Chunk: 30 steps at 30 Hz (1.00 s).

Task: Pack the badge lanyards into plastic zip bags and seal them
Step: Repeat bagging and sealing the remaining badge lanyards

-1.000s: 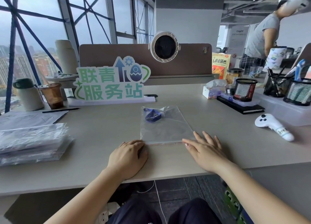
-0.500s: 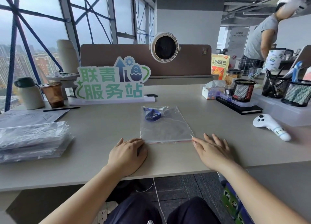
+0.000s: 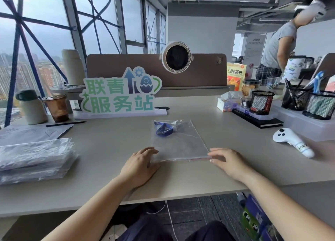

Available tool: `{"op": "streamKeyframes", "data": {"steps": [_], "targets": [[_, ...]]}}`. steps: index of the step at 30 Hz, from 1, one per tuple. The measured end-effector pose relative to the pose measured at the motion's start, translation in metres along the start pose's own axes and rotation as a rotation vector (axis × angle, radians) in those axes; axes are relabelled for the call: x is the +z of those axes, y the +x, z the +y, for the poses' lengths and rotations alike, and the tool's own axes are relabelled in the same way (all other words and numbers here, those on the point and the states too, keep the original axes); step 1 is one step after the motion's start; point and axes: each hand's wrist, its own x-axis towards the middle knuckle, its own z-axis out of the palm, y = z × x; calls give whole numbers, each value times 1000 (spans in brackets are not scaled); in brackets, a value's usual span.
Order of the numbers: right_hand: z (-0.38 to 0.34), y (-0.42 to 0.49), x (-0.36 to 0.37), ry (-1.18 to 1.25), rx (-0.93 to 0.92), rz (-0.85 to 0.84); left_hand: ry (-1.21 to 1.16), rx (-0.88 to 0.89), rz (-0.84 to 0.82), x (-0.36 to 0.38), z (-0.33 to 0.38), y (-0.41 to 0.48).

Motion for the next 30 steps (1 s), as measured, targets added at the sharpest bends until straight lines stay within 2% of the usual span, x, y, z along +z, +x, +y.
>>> {"op": "streamKeyframes", "data": {"steps": [4, 10, 15, 18, 22, 26, 28, 30], "targets": [[5, 9, 3, -206, -58, 130, 49, 40, -45, 0, -2, 12], [9, 21, -3, -126, -170, 20, -6, 82, 8, -1, -8, 18], [8, 26, 1, -214, -224, 71, 92, 100, 61, -5, -4, 15], [9, 24, 7, -59, -190, 80, 82, 113, 78, -6, -8, 9], [1, 25, 6, 303, -68, 16, -128, 110, 134, 0, -15, 13], [0, 25, 5, 258, -48, -161, -382, 14, 207, 0, -7, 19], [-3, 31, 4, 249, -48, -136, -439, -6, 210, 1, -9, 25], [-10, 38, 3, 368, -63, -57, -477, -36, 225, 0, -10, 33]]}}
